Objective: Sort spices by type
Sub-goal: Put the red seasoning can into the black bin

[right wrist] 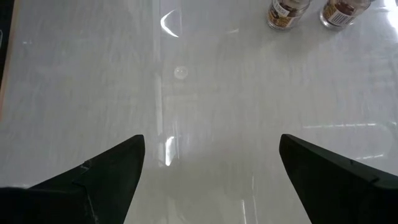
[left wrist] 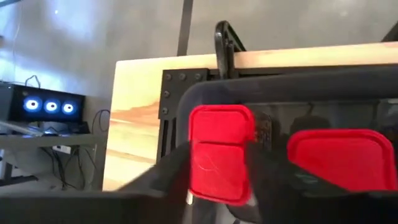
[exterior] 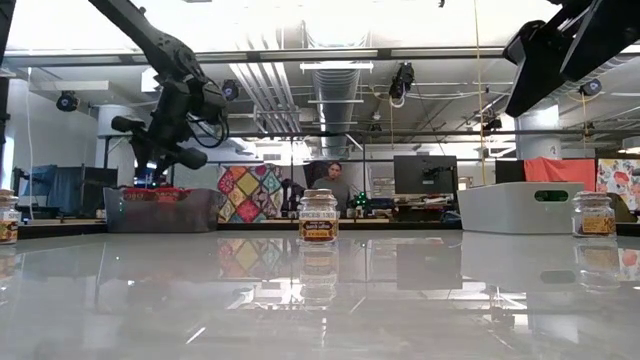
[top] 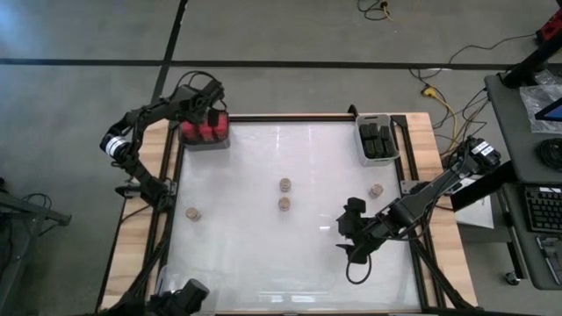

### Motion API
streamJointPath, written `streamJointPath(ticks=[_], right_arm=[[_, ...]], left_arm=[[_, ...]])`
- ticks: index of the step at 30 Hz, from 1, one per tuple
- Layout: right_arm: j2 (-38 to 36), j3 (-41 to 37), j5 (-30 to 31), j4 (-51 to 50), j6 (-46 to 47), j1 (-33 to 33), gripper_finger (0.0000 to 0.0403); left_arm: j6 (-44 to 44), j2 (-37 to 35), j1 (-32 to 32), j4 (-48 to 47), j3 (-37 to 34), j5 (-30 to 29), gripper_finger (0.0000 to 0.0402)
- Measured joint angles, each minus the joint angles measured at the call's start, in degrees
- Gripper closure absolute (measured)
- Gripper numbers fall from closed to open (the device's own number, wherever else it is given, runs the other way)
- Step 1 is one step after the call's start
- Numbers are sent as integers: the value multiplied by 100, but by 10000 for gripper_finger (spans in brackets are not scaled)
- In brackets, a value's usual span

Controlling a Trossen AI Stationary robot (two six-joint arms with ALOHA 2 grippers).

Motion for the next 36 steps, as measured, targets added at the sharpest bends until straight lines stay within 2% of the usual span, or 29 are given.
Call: streamJointPath(ticks=[4, 6, 11, 17, 27, 36], right_arm=[[0, 0, 2, 2, -4, 0, 39], [0, 0, 0, 2, -2, 1, 39], [0, -12, 1, 3, 36, 52, 39], [0, -17, 4, 14, 39, 76, 39], [0, -68, 7, 17, 338, 230, 39], [0, -74, 10, 10, 442, 278, 39]], left_arm=[[-185, 58, -6, 66, -8, -112, 372], [-221, 67, -5, 122, -10, -123, 392], [-352, 67, 39, 215, -22, -198, 381], [-570, 69, 44, 284, -50, -254, 399], [-746, 71, 28, 518, -299, -459, 401], [-672, 71, -6, 401, -366, -252, 401]])
